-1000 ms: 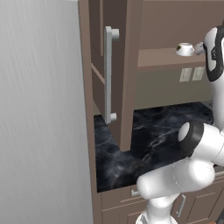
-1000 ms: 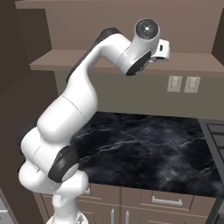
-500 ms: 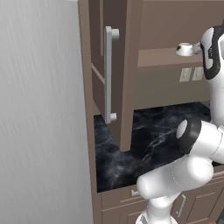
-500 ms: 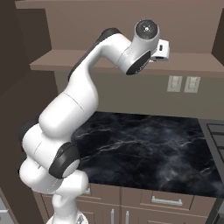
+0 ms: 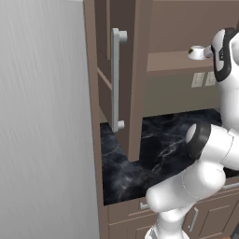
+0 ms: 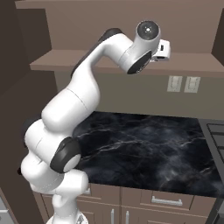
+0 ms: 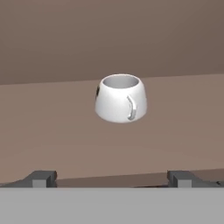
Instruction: Open the cabinet directly in front. Then move the beer and the mug to the dining counter with the candle on it.
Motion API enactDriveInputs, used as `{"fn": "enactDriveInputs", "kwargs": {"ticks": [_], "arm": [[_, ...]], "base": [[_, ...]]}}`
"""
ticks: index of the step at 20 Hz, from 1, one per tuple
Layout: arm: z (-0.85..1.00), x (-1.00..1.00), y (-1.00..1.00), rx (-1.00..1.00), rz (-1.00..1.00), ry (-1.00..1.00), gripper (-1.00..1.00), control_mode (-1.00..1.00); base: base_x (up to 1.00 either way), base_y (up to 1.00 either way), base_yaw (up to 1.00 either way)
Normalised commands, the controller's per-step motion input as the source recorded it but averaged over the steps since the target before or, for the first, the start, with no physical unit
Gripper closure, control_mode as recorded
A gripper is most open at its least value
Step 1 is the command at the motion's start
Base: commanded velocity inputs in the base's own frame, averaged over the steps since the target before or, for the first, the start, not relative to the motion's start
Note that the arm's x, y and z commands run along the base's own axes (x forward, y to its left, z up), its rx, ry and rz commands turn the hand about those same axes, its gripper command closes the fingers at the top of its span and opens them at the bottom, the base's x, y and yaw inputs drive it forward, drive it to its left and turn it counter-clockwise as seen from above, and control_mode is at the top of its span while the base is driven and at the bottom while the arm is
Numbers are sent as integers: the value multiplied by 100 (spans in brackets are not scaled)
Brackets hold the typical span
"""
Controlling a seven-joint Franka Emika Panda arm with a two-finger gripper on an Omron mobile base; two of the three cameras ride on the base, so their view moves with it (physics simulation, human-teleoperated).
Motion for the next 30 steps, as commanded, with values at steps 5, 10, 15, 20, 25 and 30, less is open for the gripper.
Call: {"fn": "enactDriveInputs", "kwargs": {"ticks": [5, 10, 15, 20, 25, 30], "arm": [[0, 16, -15, 0, 1, 0, -100, -100], [0, 14, -15, 0, 1, 0, -100, -100], [0, 10, -15, 0, 2, 0, -100, -100], [0, 9, -7, 0, 1, 0, -100, -100], [0, 8, 0, 0, 0, 0, -100, -100], [0, 6, 0, 0, 0, 0, -100, -100]], "base": [[0, 0, 0], [0, 0, 0], [0, 0, 0], [0, 0, 0], [0, 0, 0], [0, 0, 0]]}}
